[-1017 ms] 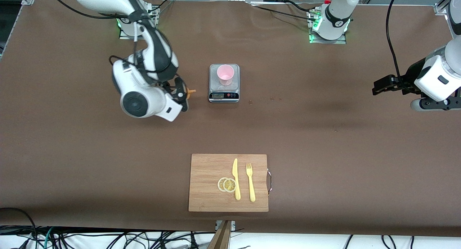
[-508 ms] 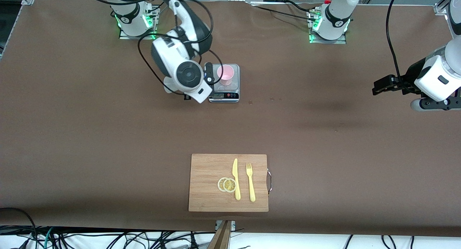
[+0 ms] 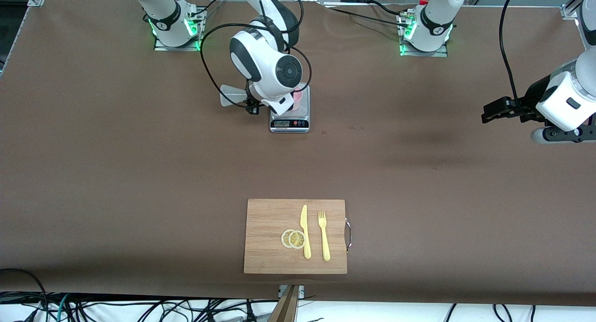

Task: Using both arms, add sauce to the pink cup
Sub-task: 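Carry the bottle over the pink cup and tilt it to squeeze sauce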

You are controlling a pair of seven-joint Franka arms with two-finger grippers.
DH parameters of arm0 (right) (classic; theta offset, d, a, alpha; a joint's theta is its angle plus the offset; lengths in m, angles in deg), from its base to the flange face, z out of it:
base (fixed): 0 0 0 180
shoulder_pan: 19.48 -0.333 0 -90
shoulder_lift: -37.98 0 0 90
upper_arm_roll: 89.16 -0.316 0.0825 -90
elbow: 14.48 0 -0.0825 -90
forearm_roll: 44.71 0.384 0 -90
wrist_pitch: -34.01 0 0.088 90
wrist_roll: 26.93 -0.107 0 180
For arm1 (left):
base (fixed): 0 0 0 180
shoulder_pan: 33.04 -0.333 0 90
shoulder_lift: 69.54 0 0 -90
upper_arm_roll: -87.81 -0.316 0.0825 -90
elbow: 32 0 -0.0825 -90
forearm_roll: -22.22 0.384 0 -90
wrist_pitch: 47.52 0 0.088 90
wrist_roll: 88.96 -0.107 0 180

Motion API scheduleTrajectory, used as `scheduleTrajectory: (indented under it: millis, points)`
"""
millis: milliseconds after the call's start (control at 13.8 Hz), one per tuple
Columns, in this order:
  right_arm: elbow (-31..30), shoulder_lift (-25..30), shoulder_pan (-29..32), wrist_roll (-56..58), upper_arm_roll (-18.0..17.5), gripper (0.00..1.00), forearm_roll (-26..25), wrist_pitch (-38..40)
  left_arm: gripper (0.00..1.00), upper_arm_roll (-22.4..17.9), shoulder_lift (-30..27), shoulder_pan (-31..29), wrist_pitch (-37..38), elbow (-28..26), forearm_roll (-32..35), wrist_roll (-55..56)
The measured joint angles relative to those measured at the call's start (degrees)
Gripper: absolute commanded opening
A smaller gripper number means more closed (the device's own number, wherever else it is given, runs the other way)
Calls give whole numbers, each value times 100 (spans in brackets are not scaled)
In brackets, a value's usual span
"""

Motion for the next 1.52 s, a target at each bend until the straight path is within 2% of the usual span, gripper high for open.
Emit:
scheduleTrajectory:
  millis: [799,1525]
  points:
    - [320,-294,-379,-396,-38,3,-526,227,100,-1,0,-3,0,0,0,0]
    - [488,-351,-384,-416,-29,3,-567,343,100,-1,0,0,0,0,0,0]
